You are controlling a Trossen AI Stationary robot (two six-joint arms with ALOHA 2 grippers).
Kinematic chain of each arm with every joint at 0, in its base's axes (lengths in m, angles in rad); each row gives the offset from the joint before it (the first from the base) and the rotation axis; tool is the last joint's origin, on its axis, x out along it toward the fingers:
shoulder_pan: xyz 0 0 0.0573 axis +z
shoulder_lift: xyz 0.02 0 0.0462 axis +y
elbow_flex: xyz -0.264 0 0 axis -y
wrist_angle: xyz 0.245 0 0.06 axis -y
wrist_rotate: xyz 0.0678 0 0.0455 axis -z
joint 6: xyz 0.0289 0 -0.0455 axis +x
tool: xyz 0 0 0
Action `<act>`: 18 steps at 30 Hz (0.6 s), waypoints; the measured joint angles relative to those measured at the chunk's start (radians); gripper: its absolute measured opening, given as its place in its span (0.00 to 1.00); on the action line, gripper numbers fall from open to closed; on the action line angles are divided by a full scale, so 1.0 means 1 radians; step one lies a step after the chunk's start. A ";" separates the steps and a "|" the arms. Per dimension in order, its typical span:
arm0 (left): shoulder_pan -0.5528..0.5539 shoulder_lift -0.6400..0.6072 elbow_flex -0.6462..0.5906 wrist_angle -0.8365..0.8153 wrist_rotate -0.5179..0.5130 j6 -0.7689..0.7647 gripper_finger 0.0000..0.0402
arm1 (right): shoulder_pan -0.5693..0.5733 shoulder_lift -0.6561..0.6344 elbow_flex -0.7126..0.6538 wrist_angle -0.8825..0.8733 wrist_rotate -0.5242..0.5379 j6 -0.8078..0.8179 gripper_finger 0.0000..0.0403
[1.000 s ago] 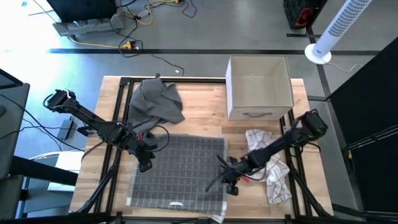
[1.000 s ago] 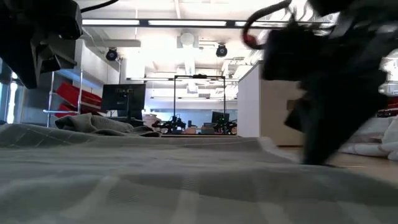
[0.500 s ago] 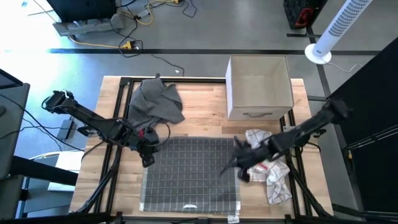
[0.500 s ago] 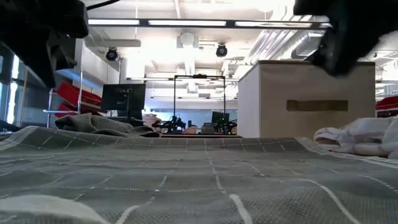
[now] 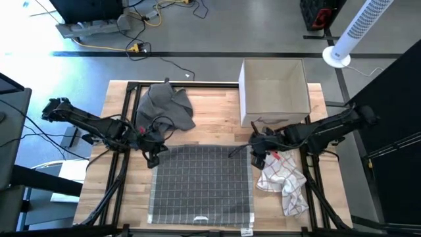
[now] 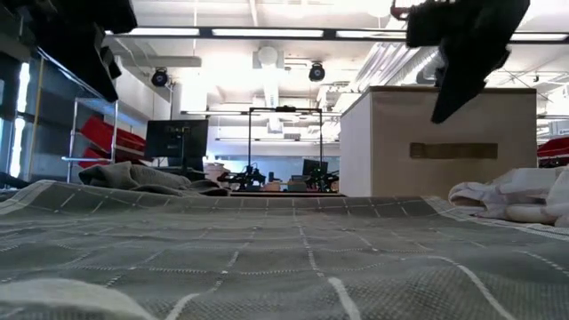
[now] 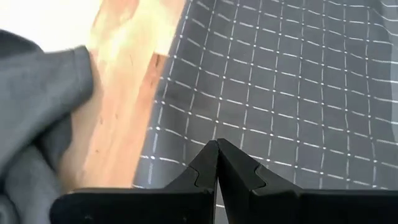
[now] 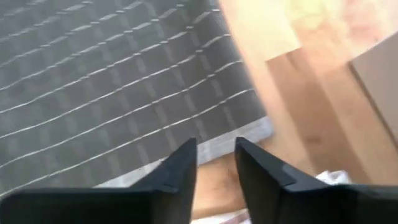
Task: Fold towel
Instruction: Fold the gray checkered towel
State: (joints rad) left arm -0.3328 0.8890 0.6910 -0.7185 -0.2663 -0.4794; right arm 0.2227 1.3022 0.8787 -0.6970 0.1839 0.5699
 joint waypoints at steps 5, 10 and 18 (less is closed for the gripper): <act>0.000 -0.034 0.000 0.000 0.006 0.101 0.00 | -0.054 0.080 0.000 0.007 0.004 -0.037 0.42; 0.000 -0.048 0.000 -0.006 0.026 0.102 0.00 | -0.090 0.147 0.000 0.015 -0.008 -0.101 0.46; 0.000 -0.049 0.000 -0.053 0.032 0.073 0.00 | -0.149 0.200 0.000 0.074 -0.037 -0.203 0.46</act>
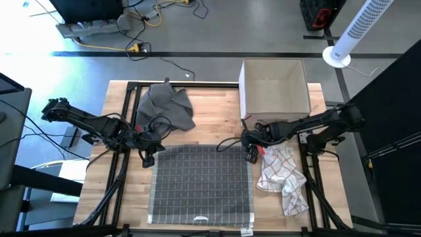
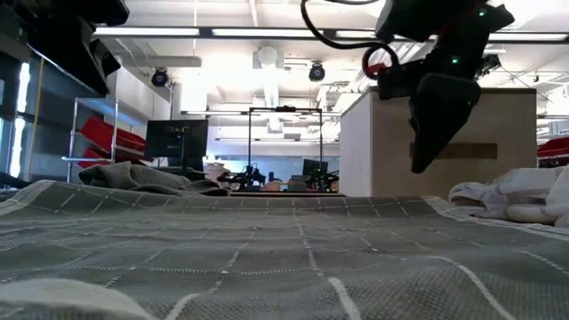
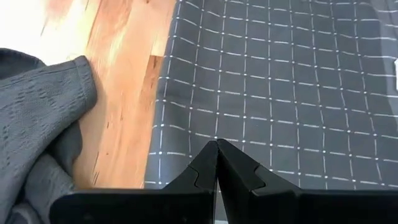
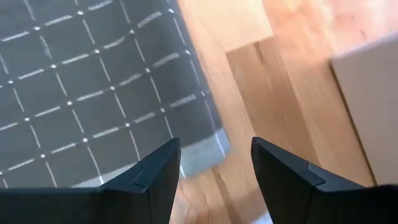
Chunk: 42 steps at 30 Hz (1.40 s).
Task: Fold towel
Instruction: Fold the gray checkered towel
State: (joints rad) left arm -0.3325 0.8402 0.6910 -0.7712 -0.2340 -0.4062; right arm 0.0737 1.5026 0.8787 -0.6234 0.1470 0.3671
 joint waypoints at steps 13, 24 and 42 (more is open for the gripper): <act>0.076 0.000 0.000 0.020 0.049 -0.027 0.00 | -0.071 0.063 -0.099 0.105 -0.137 -0.064 0.46; 0.143 0.000 0.000 0.019 0.048 0.034 0.00 | -0.072 0.064 -0.114 0.152 -0.137 -0.079 0.43; 0.184 0.000 0.000 0.006 0.095 0.017 0.00 | -0.094 0.160 -0.072 0.204 -0.143 -0.197 0.42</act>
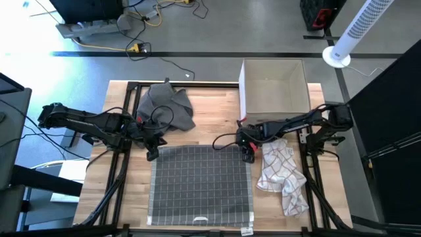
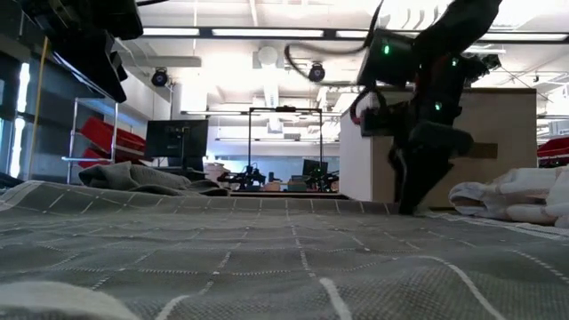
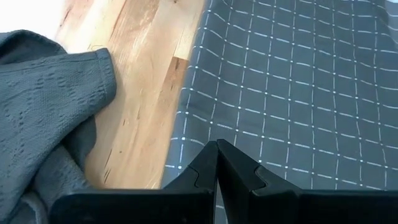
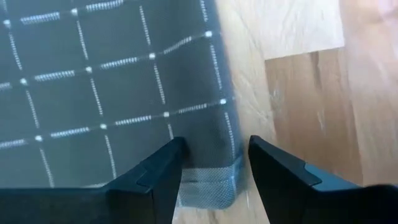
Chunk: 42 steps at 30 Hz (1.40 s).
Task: Fold towel
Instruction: Fold the gray checkered towel
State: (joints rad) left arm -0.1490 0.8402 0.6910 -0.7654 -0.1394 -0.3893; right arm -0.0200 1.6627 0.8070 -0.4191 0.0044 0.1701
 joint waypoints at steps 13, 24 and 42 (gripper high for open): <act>0.003 0.056 0.000 -0.023 -0.129 0.178 0.03 | 0.003 0.008 0.007 -0.009 -0.003 0.034 0.03; 0.245 0.349 0.000 -0.028 0.145 0.132 0.32 | 0.003 0.010 0.005 0.037 -0.005 0.057 0.00; 0.280 0.609 0.037 -0.219 0.209 0.289 0.46 | -0.001 0.010 0.004 0.044 0.009 0.011 0.00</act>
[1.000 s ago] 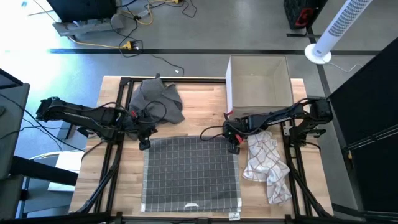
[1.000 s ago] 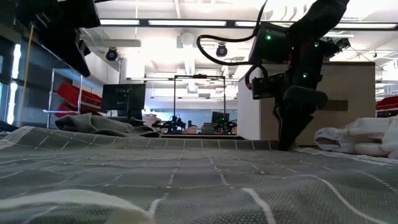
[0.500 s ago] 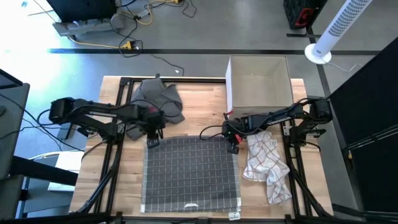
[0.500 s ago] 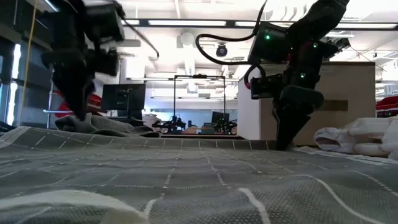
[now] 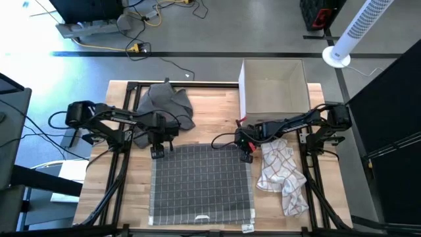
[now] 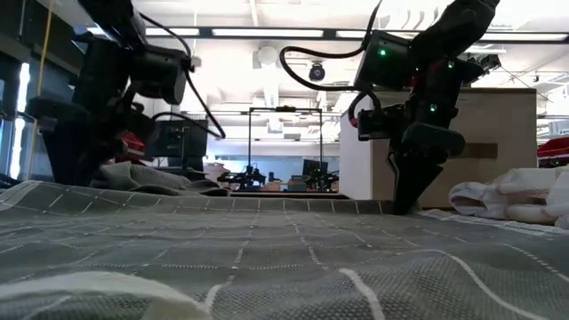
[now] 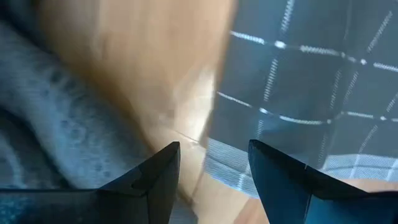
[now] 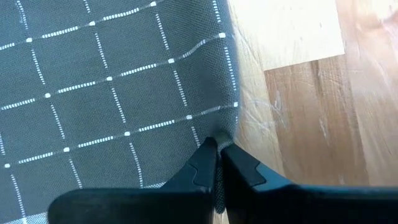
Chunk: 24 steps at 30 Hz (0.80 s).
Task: Fold towel
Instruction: Fold the gray checkered towel
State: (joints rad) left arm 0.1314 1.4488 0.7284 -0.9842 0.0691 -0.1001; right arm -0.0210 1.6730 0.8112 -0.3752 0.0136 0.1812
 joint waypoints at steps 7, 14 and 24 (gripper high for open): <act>0.024 0.089 0.013 -0.046 -0.239 -0.106 0.46 | -0.004 0.000 0.000 0.000 0.005 -0.002 0.00; 0.030 0.081 0.129 -0.221 -0.173 -0.056 0.46 | -0.006 0.000 0.000 0.001 0.007 -0.002 0.00; -0.118 0.044 0.100 -0.068 0.116 -0.042 0.46 | -0.006 0.000 0.000 -0.002 0.002 0.020 0.00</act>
State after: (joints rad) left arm 0.0135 1.4933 0.8280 -1.0523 0.1854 -0.1418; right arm -0.0265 1.6730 0.8116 -0.3775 0.0158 0.2013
